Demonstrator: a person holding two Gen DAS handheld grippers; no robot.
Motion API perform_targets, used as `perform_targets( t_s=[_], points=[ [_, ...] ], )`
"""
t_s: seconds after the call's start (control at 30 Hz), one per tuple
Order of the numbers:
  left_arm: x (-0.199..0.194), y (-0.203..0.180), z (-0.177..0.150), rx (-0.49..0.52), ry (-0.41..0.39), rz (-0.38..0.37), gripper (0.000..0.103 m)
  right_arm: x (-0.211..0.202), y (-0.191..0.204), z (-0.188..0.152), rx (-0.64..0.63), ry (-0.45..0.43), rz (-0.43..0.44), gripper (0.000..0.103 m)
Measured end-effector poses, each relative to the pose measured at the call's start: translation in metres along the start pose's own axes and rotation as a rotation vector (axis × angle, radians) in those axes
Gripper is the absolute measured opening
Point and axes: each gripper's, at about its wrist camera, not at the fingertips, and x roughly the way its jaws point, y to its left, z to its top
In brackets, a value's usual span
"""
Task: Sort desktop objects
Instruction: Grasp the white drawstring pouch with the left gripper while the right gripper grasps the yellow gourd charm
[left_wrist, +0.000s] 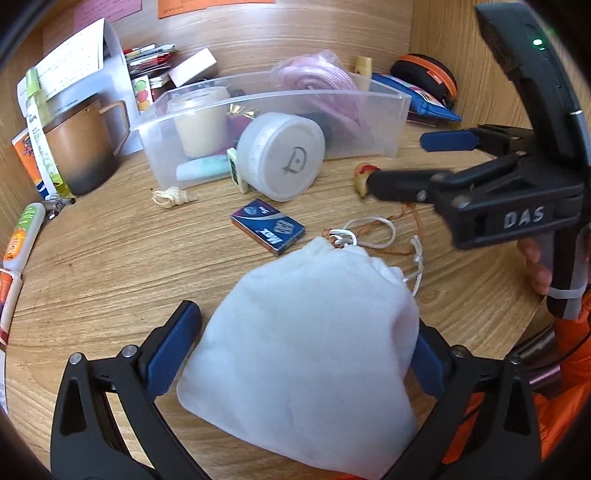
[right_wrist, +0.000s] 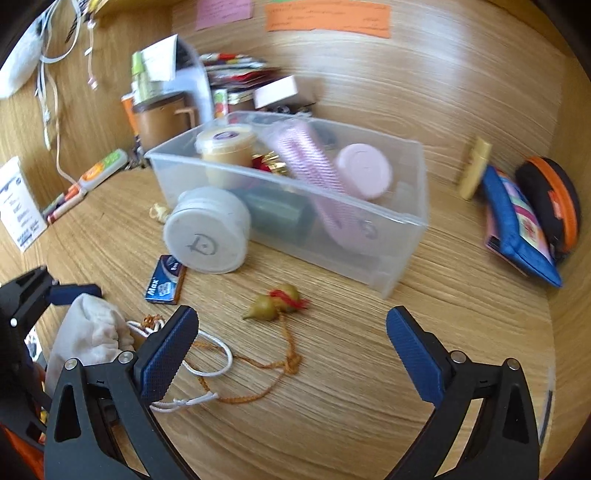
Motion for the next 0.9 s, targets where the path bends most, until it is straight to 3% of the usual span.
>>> perform_targets(
  t_s=[0.07, 0.13, 0.23, 0.37, 0.47, 0.57, 0.9],
  points=[
    [-0.001, 0.007, -0.001, -0.032, -0.021, 0.011, 0.103, 0.009, 0.004, 0.003, -0.025, 0.023, 0.002, 0.095],
    [-0.002, 0.014, -0.002, -0.05, -0.036, 0.005, 0.101, 0.017, 0.006, 0.004, -0.04, 0.047, 0.007, 0.078],
    [-0.005, 0.021, -0.002, -0.07, -0.051, 0.001, 0.092, 0.027, 0.007, 0.005, -0.048, 0.079, 0.019, 0.063],
    [-0.007, 0.03, 0.0, -0.112, -0.067, -0.004, 0.08, 0.032, 0.007, 0.005, -0.051, 0.087, 0.029, 0.055],
    [-0.006, 0.037, 0.002, -0.138, -0.076, -0.008, 0.078, 0.032, 0.007, 0.004, -0.046, 0.082, 0.036, 0.051],
    [-0.006, 0.04, 0.002, -0.148, -0.083, 0.0, 0.077, 0.032, 0.007, 0.005, -0.041, 0.08, 0.058, 0.039],
    [-0.017, 0.04, 0.009, -0.141, -0.117, 0.022, 0.077, 0.017, 0.0, 0.008, -0.011, 0.024, 0.066, 0.039]
  ],
)
